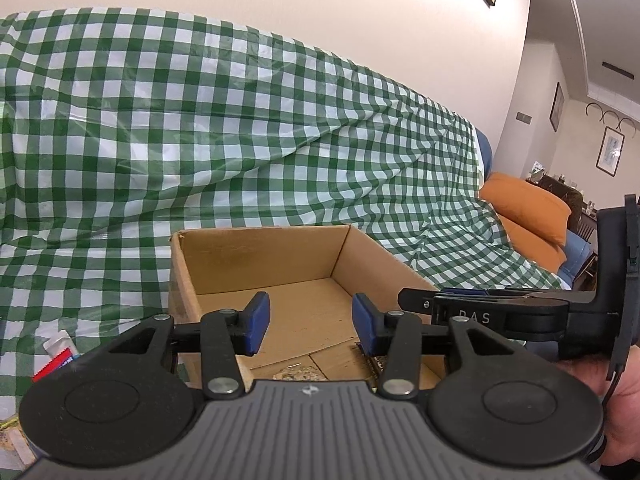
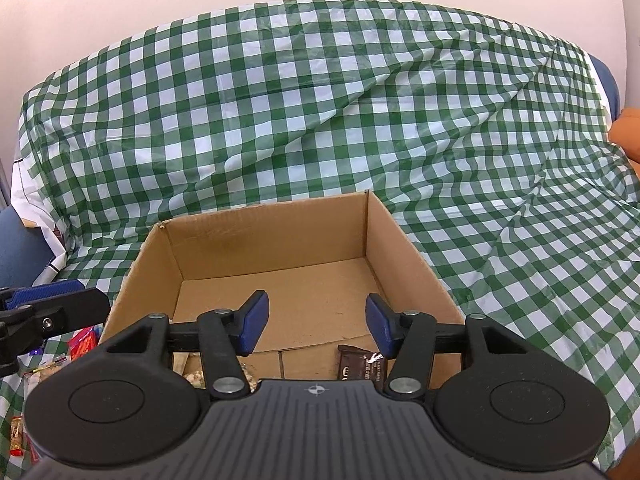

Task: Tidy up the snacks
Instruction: 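Open the left tool over the box while the right tool releases the chocolate bar, then move both tools back over the snack pile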

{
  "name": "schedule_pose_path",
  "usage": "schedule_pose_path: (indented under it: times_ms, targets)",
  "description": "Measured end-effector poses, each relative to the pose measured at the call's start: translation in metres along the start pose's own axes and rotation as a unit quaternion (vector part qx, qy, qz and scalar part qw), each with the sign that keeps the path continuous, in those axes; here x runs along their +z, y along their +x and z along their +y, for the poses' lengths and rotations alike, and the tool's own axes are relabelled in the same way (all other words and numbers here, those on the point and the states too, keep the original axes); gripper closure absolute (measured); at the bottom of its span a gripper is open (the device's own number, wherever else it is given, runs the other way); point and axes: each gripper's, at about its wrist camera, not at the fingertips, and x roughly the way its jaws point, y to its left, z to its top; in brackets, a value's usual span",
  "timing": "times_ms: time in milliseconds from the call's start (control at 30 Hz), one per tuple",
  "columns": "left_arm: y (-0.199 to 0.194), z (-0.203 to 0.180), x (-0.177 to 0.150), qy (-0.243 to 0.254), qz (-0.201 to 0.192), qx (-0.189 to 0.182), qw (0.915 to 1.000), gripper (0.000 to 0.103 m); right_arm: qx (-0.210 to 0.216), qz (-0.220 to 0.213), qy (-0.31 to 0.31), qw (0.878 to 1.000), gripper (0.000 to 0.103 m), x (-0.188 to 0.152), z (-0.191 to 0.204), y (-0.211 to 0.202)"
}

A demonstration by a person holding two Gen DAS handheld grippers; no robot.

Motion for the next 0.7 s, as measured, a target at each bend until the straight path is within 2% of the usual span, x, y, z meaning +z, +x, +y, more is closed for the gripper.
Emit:
schedule_pose_path:
  times_ms: [200, 333, 400, 500, 700]
  targets:
    - [-0.010, 0.010, -0.001, 0.005, 0.002, 0.014, 0.9999, 0.053, 0.007, -0.001, -0.005, 1.000, 0.048, -0.001, 0.009, 0.001]
    - [-0.020, 0.024, 0.000, 0.003, 0.007, 0.030, 0.9995, 0.058, 0.020, -0.003, -0.009, 1.000, 0.058, -0.002, 0.019, 0.001]
    - [-0.025, 0.035, 0.001, -0.009, 0.006, 0.036, 0.9993, 0.060, 0.028, -0.007, -0.014, 0.999, 0.062, -0.002, 0.025, -0.001]
    - [-0.036, 0.054, 0.002, -0.032, 0.007, 0.052, 0.9981, 0.060, 0.042, -0.015, -0.020, 0.999, 0.064, -0.002, 0.037, -0.004]
    - [-0.049, 0.094, 0.002, -0.084, 0.038, 0.110, 0.9896, 0.060, 0.081, -0.034, -0.044, 0.995, 0.064, -0.005, 0.066, -0.016]
